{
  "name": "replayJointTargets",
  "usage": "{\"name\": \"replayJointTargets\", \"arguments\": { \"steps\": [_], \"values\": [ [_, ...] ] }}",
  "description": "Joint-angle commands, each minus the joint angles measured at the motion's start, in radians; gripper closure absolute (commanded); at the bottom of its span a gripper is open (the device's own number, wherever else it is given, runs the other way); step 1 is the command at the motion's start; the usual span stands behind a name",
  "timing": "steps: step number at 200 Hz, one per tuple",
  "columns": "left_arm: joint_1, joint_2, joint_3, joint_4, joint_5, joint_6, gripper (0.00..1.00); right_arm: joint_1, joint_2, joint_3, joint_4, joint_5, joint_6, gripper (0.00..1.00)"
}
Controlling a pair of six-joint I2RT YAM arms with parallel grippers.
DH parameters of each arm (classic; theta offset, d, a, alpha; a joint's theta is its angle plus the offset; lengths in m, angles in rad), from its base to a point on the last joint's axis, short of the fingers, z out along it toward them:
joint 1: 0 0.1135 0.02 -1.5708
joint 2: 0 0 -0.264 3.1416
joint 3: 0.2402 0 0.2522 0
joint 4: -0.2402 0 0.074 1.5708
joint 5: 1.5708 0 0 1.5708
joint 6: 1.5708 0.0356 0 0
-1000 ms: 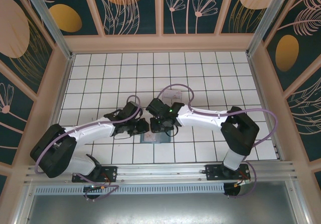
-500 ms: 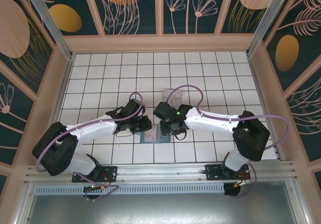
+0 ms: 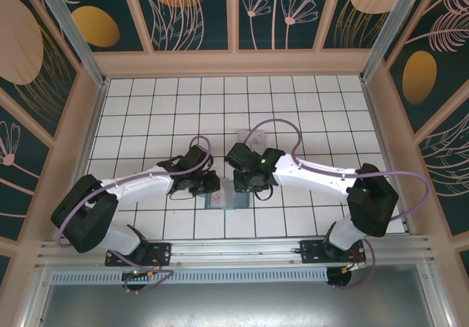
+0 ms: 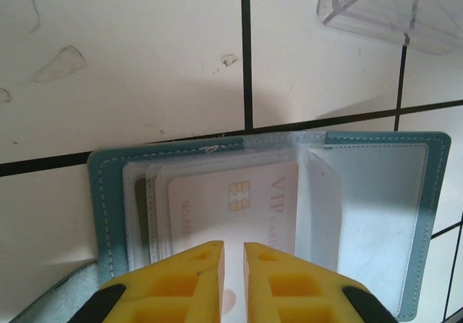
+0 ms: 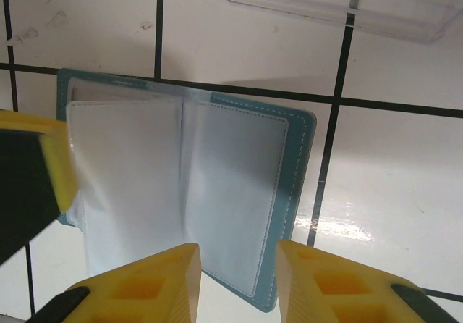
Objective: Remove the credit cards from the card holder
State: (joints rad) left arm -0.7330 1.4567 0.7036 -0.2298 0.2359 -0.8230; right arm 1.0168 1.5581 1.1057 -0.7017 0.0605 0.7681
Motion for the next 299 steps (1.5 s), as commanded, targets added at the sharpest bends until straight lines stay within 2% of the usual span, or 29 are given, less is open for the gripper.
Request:
{"name": "replayJointTargets", "arguments": {
  "steps": [1, 61, 132, 168, 228, 299],
  "values": [
    [-0.033, 0.031, 0.048, 0.025, 0.052, 0.023, 0.82, -0.018, -0.031, -0.001, 0.020, 0.006, 0.013, 0.67],
    [-0.150, 0.206, 0.177, 0.041, 0.072, 0.037, 0.82, -0.103, -0.177, -0.116, 0.089, -0.039, 0.045, 0.67],
    [-0.161, 0.345, 0.204, 0.087, 0.062, 0.019, 0.83, -0.147, -0.247, -0.184, 0.118, -0.063, 0.056, 0.67],
    [-0.161, 0.344, 0.229, 0.098, 0.032, 0.001, 0.83, -0.148, -0.247, -0.183, 0.131, -0.075, 0.054, 0.67],
    [-0.160, 0.216, 0.236, 0.048, -0.075, 0.003, 0.82, -0.152, -0.238, -0.193, 0.214, -0.151, 0.066, 0.67],
    [-0.108, 0.089, 0.139, 0.006, -0.125, 0.007, 0.83, -0.152, -0.173, -0.202, 0.291, -0.222, 0.071, 0.67]
  ]
}}
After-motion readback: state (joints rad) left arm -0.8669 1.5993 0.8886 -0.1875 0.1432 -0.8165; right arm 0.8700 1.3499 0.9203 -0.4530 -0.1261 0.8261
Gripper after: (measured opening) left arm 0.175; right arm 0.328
